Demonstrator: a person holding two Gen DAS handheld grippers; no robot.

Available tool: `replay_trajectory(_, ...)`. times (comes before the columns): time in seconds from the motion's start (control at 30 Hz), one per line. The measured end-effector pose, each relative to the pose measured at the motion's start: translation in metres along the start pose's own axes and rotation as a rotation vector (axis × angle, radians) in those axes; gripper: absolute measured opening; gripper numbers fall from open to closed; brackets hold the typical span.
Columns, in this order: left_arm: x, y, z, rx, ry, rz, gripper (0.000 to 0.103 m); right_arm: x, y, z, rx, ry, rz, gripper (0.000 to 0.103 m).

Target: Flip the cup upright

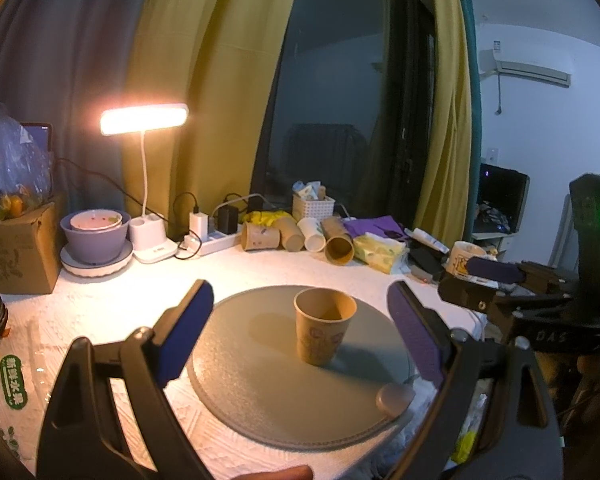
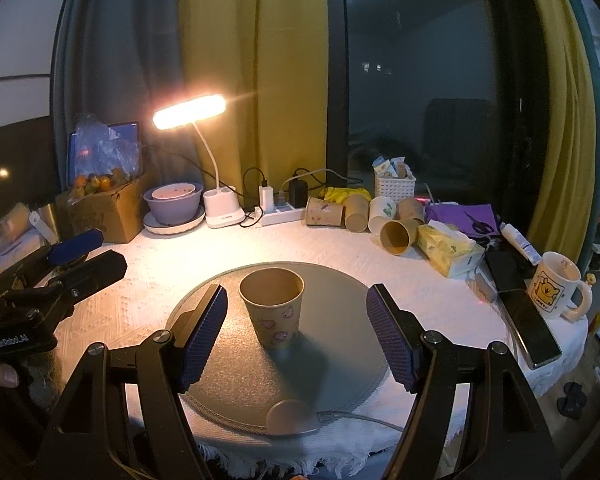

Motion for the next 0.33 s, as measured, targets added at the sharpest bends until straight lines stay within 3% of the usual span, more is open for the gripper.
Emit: replay_trajectory(0.33,-0.0032,-0.0049,0.0016,-0.007,-0.039,-0.003,0.09,0.0034,-0.0015,-0.0012,-0.007,0.007,-0.005,0.075)
Point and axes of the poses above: each gripper's, at about its wrist camera, not at the fingertips, and x roughly the way its jaws point, z to its right, y to its top, the point moved 2 cm from there along x, roughly the way its jaws point, and after that the axes turned 12 degrees about y, right-handed, at the moved point
